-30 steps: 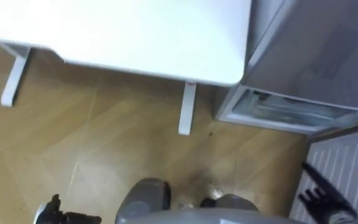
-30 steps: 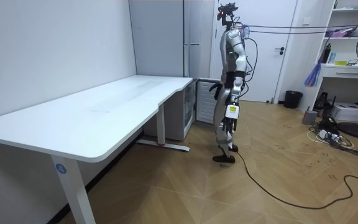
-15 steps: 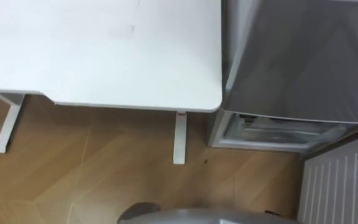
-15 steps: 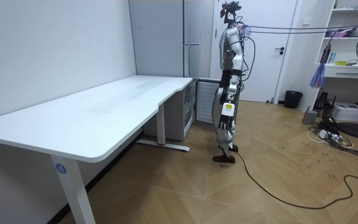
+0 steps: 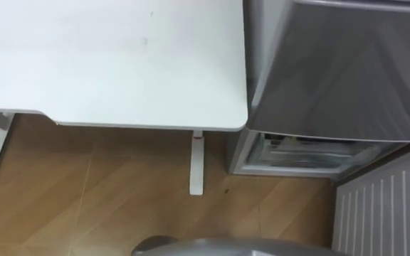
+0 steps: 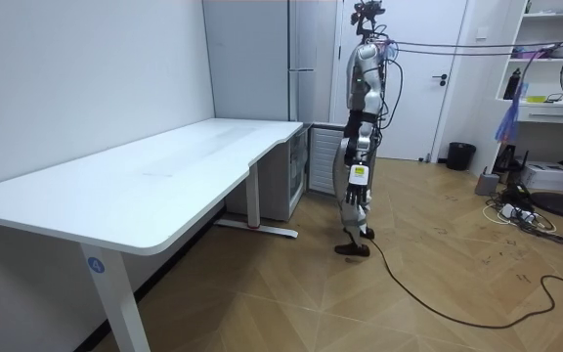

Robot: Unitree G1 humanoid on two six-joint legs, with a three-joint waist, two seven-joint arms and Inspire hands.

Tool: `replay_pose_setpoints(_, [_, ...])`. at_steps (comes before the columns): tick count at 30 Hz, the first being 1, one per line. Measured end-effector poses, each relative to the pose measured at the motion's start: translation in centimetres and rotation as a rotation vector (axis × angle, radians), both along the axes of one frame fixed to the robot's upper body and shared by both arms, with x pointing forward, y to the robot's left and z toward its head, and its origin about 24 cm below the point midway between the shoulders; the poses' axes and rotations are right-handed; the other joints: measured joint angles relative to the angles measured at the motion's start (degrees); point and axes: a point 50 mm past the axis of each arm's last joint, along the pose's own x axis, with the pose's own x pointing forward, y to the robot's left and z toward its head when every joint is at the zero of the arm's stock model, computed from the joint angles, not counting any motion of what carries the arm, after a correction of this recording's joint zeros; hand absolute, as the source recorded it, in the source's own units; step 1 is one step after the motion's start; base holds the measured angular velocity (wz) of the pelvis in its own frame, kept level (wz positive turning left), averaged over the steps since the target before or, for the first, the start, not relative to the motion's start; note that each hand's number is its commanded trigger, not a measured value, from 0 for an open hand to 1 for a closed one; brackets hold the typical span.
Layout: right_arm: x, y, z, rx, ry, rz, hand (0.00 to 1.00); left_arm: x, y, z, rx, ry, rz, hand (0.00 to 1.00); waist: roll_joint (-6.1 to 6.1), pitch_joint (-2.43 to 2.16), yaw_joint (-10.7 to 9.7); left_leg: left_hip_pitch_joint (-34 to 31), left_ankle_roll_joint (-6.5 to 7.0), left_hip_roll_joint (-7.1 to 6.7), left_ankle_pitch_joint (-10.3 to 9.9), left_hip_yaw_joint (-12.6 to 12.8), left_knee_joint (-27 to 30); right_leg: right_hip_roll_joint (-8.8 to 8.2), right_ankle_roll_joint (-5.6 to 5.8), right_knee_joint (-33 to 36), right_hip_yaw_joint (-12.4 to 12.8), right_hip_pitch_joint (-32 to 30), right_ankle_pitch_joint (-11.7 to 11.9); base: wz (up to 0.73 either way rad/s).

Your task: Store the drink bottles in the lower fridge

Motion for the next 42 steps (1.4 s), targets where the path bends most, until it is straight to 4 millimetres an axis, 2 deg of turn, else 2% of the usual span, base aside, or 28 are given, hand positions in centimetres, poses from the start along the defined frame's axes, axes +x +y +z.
replay_pose_setpoints(6, [0.0, -0.1, 0.0, -0.026, 0.022, 0.054, 0.0, 1.0, 0.0, -0.1, 0.001, -0.007, -0.005, 0.0, 0.26, -0.02, -0.55, -0.01, 0.23, 0.1, 0.27, -0.02, -0.63, 0.18, -0.03, -0.19, 0.12, 0.13, 0.76, -0.01])
replay_pose_setpoints(10, [0.2, -0.2, 0.0, -0.046, 0.027, 0.067, 0.0, 1.6, 0.1, -0.1, 0.014, 0.01, -0.068, 0.0, 0.43, 0.0, -0.78, -0.07, 0.27, 0.28, 0.34, 0.39, -0.57, 0.39, -0.09, -0.84, 0.33, 0.29, 1.34, -0.04])
replay_pose_setpoints(14, [0.4, -0.2, 0.0, -0.048, 0.023, 0.077, 0.0, 2.1, 0.1, -0.1, 0.024, 0.018, -0.124, 0.0, 0.45, -0.02, -1.03, -0.02, 0.28, 0.78, 0.34, 1.14, -0.6, 0.56, -0.12, -0.85, 1.54, 0.01, 1.44, -0.09])
replay_pose_setpoints(20, [1.2, -0.3, 0.0, -0.064, 0.021, 0.154, 0.0, 3.0, 0.0, -0.1, 0.03, 0.02, -0.165, 0.0, 0.45, -0.02, -1.54, 0.08, 0.26, 0.84, 0.34, 1.61, -0.59, 0.97, -0.22, -0.97, 2.54, -0.06, 1.83, -0.05])
replay_pose_setpoints(25, [2.0, -0.4, 0.1, -0.095, 0.009, 0.206, 0.0, 3.0, -0.1, -0.1, 0.03, 0.026, -0.171, 0.0, 0.43, -0.02, -1.66, 0.55, 0.26, 0.91, 0.34, 1.97, -0.64, 1.06, -0.24, -0.93, 3.28, 0.06, 1.84, -0.05])
replay_pose_setpoints(30, [3.3, -0.4, 0.3, -0.146, -0.017, 0.315, 0.0, 3.0, -0.1, -0.1, 0.035, 0.029, -0.192, 0.0, 0.17, -0.08, -1.77, 0.83, 0.26, 0.98, 0.34, 2.26, -0.67, 1.07, -0.27, -0.84, 3.54, -0.03, 1.87, -0.03])
replay_pose_setpoints(34, [5.1, -0.8, 0.7, -0.235, -0.053, 0.428, 0.0, 3.5, 0.1, 0.0, 0.045, 0.003, -0.197, 0.0, -0.72, -0.46, -2.02, 0.97, 0.16, 1.01, 0.45, 3.04, -1.28, 1.17, -0.31, -0.85, 4.77, -0.31, 1.9, -0.1])
replay_pose_setpoints(36, [5.9, -1.2, 1.0, -0.293, -0.074, 0.469, 0.0, 3.7, 0.3, 0.1, 0.054, -0.009, -0.194, 0.0, -0.91, -0.45, -2.69, 1.03, 0.21, 0.92, 0.67, 2.97, -1.52, 1.11, -0.28, -0.84, 4.81, -0.3, 1.94, 0.0])
replay_pose_setpoints(42, [10.3, -2.9, 4.0, -0.563, -0.259, 0.535, 0.0, 4.8, 0.5, 0.5, 0.085, -0.066, -0.204, 0.0, -1.33, -0.64, -4.33, 1.24, 0.33, 0.82, 1.09, 3.42, -1.85, 0.99, -0.21, -0.84, 4.97, -0.94, 2.23, -0.05])
